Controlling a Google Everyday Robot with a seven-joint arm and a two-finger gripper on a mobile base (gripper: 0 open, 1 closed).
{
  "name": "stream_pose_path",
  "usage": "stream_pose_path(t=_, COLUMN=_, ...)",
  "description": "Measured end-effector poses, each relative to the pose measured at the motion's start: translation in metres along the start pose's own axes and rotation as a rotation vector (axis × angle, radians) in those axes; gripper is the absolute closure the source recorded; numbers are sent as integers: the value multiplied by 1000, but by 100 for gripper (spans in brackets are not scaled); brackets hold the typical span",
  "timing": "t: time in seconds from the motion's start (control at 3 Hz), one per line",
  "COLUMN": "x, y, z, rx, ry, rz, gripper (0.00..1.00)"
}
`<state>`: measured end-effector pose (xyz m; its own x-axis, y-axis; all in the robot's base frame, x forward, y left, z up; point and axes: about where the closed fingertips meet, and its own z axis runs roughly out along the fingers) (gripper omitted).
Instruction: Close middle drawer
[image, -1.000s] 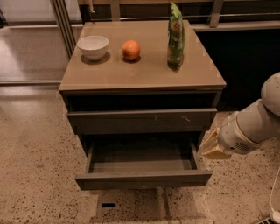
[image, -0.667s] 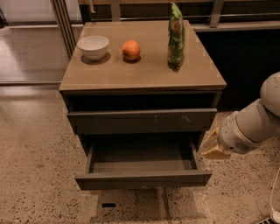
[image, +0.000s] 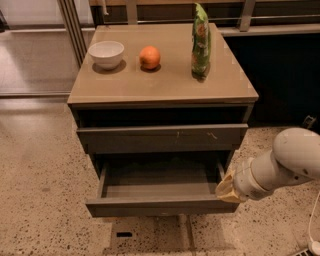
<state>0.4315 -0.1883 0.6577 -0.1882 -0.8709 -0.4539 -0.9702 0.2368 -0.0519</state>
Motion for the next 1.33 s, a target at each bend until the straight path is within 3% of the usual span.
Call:
stream_pose_path(t=0.33, x=24, y=10, z=85, rx=-75, ry=-43, rz=-9, gripper=100)
stream_pose_path(t=0.67, x=45, y=30, z=164, rx=-187, ry=-55, rz=5, gripper=100)
stream_pose_path(t=1.0, x=66, y=49, z=220, rx=-272, ry=-63, rz=24, gripper=100)
stream_pose_path(t=1.33, x=66, y=49, z=220, rx=-272, ry=-63, rz=24, gripper=100)
